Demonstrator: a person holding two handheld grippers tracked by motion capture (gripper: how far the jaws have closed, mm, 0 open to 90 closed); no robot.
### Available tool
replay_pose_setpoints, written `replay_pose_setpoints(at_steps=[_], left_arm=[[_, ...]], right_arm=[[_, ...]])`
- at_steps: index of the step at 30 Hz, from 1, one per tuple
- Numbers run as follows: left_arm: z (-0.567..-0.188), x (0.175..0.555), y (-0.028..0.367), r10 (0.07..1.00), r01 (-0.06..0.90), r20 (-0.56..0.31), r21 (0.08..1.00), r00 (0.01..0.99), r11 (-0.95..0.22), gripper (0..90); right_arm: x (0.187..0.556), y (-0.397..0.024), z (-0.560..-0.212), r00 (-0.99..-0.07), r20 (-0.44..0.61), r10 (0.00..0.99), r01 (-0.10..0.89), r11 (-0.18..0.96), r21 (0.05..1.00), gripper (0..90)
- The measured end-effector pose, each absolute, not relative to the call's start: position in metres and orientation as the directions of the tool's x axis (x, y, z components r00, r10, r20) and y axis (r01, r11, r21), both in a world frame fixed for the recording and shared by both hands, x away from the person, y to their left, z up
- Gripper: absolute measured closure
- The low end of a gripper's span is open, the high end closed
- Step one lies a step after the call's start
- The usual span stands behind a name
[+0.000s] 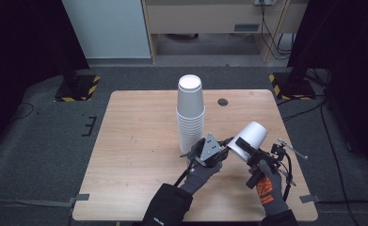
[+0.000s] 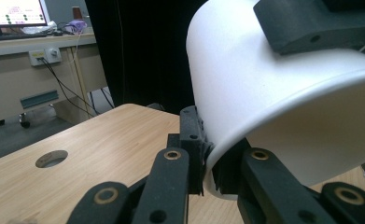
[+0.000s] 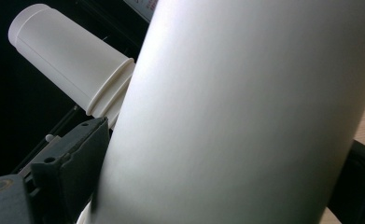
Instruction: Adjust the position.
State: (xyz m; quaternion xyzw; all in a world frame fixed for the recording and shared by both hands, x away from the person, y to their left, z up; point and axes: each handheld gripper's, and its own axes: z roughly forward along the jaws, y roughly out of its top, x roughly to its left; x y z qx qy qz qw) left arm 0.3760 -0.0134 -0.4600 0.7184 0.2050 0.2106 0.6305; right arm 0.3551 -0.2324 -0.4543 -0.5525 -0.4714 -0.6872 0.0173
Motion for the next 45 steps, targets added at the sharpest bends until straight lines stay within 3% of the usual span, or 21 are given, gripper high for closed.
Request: replay_pose_setpoints(at_steps=[19, 45], left_arm=[[-0.457, 0.37, -0.001, 0.545, 0.063, 0.02, 0.989, 0.838, -0.133, 84.1], [-0.458, 0.354, 0.029, 0.525, 0.094, 0.013, 0.98, 0.851, -0.177, 85.5]], right_arm=[[0.358, -0.231, -0.454, -0.407, 0.764, 0.501, 0.544, -0.539, 0.643, 2.2], [0.363, -0.256, -0.456, -0.356, 0.732, 0.581, 0.45, -0.579, 0.679, 7.3]])
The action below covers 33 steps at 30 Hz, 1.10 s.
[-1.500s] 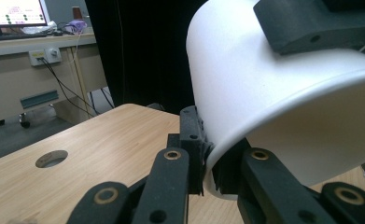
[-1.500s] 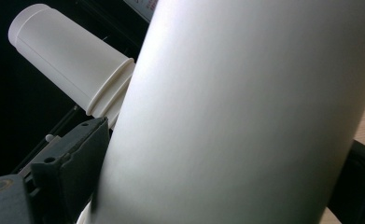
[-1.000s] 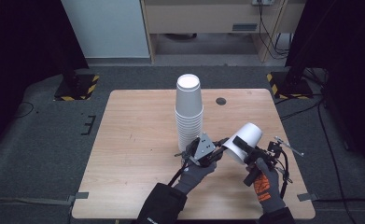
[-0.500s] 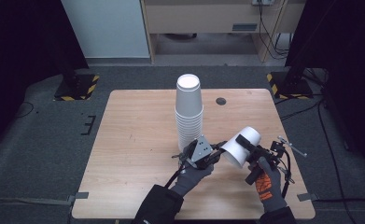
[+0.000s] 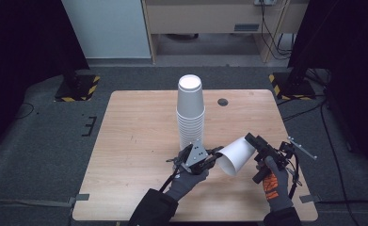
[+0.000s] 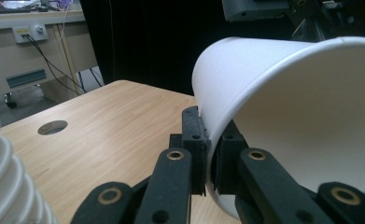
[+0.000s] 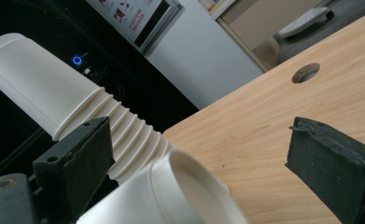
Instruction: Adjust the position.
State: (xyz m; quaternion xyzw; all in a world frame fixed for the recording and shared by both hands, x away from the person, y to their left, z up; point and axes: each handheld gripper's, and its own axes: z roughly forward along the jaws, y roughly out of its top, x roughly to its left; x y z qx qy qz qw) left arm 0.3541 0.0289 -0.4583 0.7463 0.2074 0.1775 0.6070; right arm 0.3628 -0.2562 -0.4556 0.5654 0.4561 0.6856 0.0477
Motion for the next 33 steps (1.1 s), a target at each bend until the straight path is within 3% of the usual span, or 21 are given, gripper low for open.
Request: replay_pose_setpoints(at_steps=[13, 33], left_arm=[[-0.452, 0.347, 0.054, 0.539, 0.113, -0.006, 0.98, 0.842, -0.166, 85.8], [-0.437, 0.34, 0.086, 0.55, 0.144, -0.052, 0.982, 0.834, -0.125, 85.8]], right_arm=[[0.364, -0.265, -0.455, -0.346, 0.685, 0.641, 0.405, -0.557, 0.725, 7.7], [0.366, -0.27, -0.465, -0.296, 0.501, 0.813, 0.372, -0.385, 0.845, 8.1]])
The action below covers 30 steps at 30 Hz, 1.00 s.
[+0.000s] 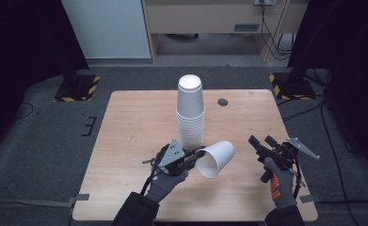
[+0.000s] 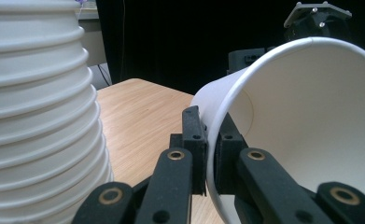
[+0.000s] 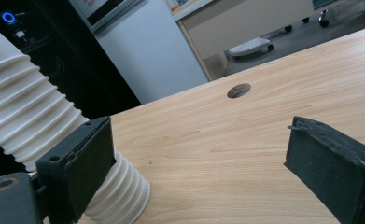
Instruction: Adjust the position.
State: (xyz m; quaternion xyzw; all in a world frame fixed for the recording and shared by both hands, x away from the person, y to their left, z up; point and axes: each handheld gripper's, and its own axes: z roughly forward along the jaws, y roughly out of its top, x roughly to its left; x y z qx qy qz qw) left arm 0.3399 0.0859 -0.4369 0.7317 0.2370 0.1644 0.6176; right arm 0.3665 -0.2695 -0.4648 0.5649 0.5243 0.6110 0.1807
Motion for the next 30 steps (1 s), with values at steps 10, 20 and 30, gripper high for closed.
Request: replay_pose_setpoints(at_steps=[10, 20, 30], left_arm=[[-0.434, 0.332, 0.107, 0.547, 0.174, -0.074, 0.976, 0.834, -0.132, 85.9], [-0.44, 0.327, 0.139, 0.587, 0.195, -0.083, 0.972, 0.805, -0.131, 85.8], [-0.442, 0.319, 0.174, 0.619, 0.225, -0.096, 0.965, 0.779, -0.134, 85.8]], right_arm=[[0.367, -0.273, -0.469, -0.272, 0.422, 0.865, 0.38, -0.306, 0.873, 8.2], [0.368, -0.275, -0.474, -0.259, 0.349, 0.901, 0.391, -0.233, 0.891, 8.4], [0.37, -0.271, -0.478, -0.266, 0.3, 0.916, 0.412, -0.173, 0.894, 8.4]])
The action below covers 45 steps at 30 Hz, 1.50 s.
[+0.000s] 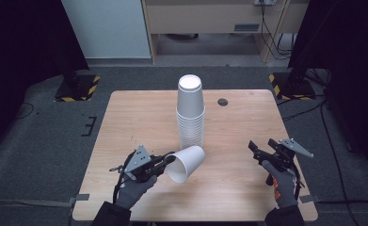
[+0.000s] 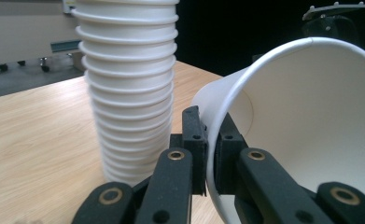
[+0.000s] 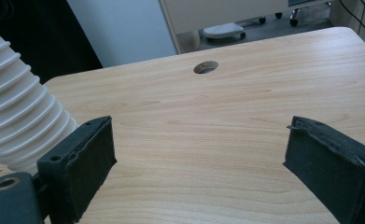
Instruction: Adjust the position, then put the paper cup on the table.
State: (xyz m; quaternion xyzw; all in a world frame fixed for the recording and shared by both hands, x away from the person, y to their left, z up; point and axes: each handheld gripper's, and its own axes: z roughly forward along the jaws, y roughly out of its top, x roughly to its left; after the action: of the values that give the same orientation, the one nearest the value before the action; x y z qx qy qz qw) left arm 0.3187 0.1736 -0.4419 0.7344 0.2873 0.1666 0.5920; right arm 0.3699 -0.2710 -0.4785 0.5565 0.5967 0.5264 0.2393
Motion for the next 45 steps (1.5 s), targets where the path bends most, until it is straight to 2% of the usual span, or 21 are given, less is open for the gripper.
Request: replay_pose_setpoints(at_steps=[13, 30, 45], left_arm=[[-0.438, 0.311, 0.216, 0.69, 0.254, -0.098, 0.959, 0.717, -0.128, 85.8], [-0.433, 0.323, 0.28, 0.843, 0.314, -0.096, 0.945, 0.53, -0.09, 85.8], [-0.438, 0.336, 0.311, 0.901, 0.475, -0.098, 0.871, 0.422, -0.127, 85.8]], right_arm=[[0.37, -0.271, -0.48, -0.262, 0.295, 0.919, 0.427, -0.164, 0.889, 7.9], [0.372, -0.265, -0.49, -0.262, 0.153, 0.953, 0.457, -0.018, 0.889, 8.4], [0.374, -0.266, -0.497, -0.264, 0.109, 0.958, 0.488, 0.035, 0.872, 8.4]])
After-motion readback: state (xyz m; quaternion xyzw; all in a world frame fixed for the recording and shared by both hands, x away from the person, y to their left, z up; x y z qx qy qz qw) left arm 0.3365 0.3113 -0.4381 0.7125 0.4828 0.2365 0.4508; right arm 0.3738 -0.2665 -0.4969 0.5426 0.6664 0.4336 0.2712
